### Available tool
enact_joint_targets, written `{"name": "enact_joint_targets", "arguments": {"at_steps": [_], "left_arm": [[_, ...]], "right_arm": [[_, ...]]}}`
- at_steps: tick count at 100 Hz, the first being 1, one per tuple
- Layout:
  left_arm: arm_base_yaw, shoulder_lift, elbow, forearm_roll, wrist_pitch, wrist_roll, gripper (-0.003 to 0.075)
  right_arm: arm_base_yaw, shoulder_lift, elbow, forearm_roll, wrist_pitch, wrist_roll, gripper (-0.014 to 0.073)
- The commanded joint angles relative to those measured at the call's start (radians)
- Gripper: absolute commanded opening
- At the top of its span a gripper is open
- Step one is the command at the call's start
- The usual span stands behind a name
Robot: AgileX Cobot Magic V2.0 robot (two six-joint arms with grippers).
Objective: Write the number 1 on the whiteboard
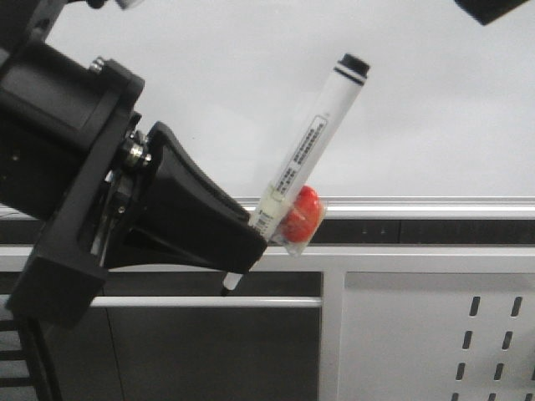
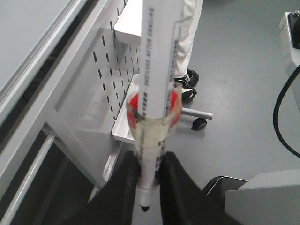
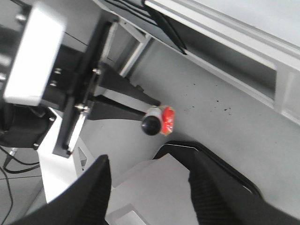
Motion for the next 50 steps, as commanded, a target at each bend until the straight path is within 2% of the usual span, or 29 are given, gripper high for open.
{"name": "enact_joint_targets", "arguments": {"at_steps": [1, 34, 50], "left_arm": [[-0.011, -0.021, -0.023, -0.022, -0.012, -0.007, -0.0018], [-0.014, -0.021, -0.023, -0.022, -0.012, -0.002, -0.0018], [-0.014, -0.021, -0.023, -0.022, -0.017, -0.002, -0.0018]], "right_arm": [[0.007, 0.004, -0.029, 0.054, -0.040, -0.012, 0.0340], [0.010, 0.132, -0.029, 0.144, -0.024, -0.012, 0.0340], [0.010, 0.173, -0.029, 0.187, -0.019, -0.054, 0.0340]]}}
